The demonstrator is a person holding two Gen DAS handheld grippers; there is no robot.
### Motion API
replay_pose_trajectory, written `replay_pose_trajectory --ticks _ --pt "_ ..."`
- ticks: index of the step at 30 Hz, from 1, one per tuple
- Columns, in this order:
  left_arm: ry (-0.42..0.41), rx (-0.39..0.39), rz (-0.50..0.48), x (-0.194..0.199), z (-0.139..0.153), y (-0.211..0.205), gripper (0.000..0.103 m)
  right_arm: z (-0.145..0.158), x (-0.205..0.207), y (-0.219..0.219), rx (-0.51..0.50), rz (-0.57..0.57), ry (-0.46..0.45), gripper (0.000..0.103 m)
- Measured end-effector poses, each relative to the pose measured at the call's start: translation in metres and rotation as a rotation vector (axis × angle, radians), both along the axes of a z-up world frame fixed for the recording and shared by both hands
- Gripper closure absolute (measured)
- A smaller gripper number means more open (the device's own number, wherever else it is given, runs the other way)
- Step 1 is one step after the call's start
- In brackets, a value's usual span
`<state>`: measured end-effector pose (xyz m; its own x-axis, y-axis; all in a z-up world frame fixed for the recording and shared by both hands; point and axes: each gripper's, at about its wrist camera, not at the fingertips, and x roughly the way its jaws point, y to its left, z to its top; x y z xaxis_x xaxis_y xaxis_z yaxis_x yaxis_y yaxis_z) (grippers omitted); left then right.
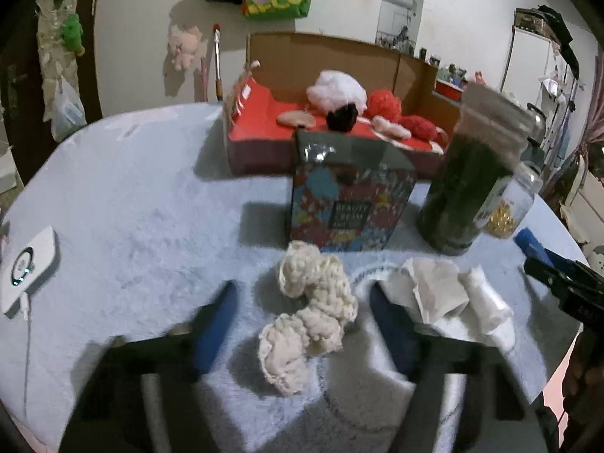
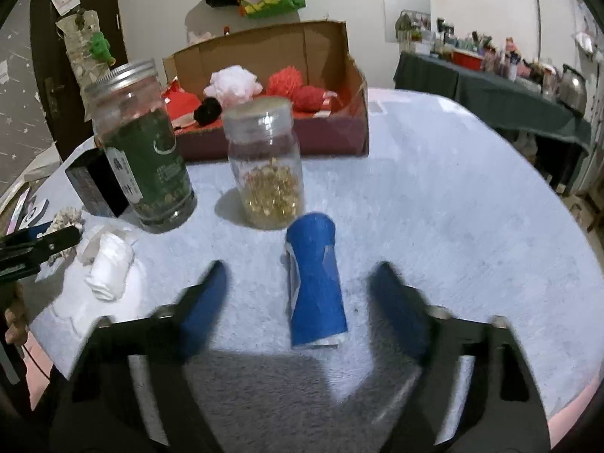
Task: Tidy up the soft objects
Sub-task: 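Grasp the blue cylinder with the right tool while the left tool grasps the cream knitted scrunchie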
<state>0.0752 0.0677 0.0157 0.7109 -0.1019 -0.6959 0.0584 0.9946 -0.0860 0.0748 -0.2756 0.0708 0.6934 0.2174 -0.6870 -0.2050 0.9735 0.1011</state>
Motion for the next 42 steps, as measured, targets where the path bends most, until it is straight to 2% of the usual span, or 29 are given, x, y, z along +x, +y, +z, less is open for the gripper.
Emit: replay_pose_trajectory --ticks 1,2,4,5,12,18,33,42 --pt "-0.009 0.014 0.001 -0.001 0.000 -0.002 0.055 -0.001 -0.001 0.000 -0.006 -0.004 -0.004 0.049" --pt "-0.017 0.016 -0.005 -0.002 0.001 -0.003 0.066 -0.001 -0.003 0.001 -0.011 -0.003 -0.013 0.061" --pt "-0.026 0.002 -0.020 -0.005 0.004 -0.006 0.069 0.001 -0.005 0.001 0.012 0.005 -0.021 0.080" --pt "-0.037 -0.001 -0.026 -0.007 0.006 -0.008 0.071 0.002 -0.008 0.000 0.025 0.008 -0.028 0.081" --pt "-0.089 -0.021 -0.141 -0.022 0.024 -0.033 0.072 0.017 -0.025 0.019 0.105 0.102 -0.076 0.083" --pt "-0.094 -0.036 -0.199 -0.022 0.030 -0.050 0.072 0.028 -0.029 0.041 0.142 0.178 -0.086 0.083" --pt "-0.078 -0.035 -0.193 -0.016 0.028 -0.051 0.072 0.025 -0.025 0.044 0.151 0.184 -0.071 0.083" --pt "-0.043 -0.016 -0.149 -0.014 0.025 -0.029 0.072 0.023 -0.021 0.029 0.129 0.147 -0.046 0.083"
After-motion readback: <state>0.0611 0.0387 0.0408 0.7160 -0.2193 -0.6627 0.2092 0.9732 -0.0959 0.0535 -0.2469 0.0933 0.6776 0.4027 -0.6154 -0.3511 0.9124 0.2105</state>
